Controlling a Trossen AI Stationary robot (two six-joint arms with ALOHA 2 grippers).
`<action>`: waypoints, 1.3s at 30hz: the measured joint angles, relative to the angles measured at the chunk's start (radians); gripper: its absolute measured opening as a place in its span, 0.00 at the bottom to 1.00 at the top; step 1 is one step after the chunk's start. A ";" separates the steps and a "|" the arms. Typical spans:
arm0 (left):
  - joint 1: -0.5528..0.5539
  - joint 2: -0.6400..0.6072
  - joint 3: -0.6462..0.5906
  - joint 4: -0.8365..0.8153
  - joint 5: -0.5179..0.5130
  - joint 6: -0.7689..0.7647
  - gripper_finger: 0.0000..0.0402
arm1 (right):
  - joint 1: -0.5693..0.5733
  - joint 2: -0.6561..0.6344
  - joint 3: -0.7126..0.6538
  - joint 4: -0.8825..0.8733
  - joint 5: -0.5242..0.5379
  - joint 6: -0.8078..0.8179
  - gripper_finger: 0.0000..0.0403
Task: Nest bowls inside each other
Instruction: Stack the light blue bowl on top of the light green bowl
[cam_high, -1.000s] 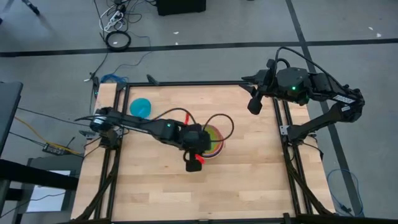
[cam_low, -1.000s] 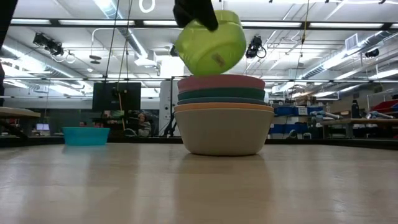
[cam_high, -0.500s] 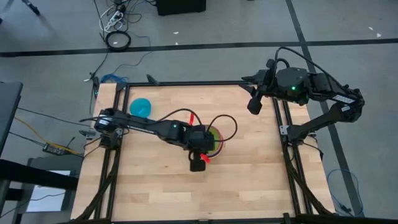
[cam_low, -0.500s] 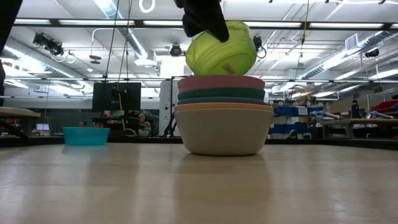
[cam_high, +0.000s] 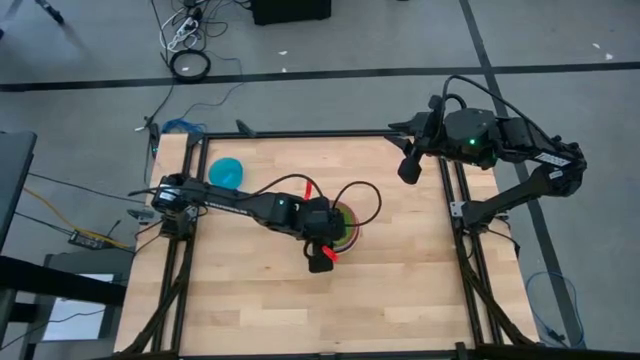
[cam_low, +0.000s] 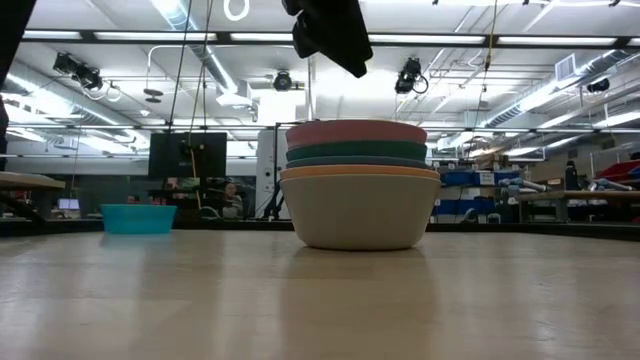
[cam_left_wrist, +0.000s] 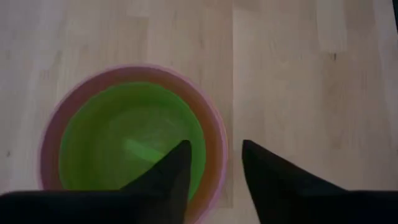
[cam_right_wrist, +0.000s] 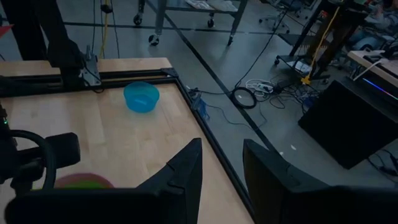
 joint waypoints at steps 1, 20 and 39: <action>0.000 0.000 0.000 0.000 0.000 0.000 0.40 | 0.000 0.000 0.000 0.000 0.000 0.000 0.25; 0.102 -0.205 -0.167 -0.653 -0.450 -0.249 0.48 | 0.000 0.000 0.000 -0.031 0.000 0.008 0.25; 0.447 -0.600 -0.983 -0.184 -0.208 -0.362 0.48 | 0.021 0.000 0.000 -0.062 0.000 0.006 0.25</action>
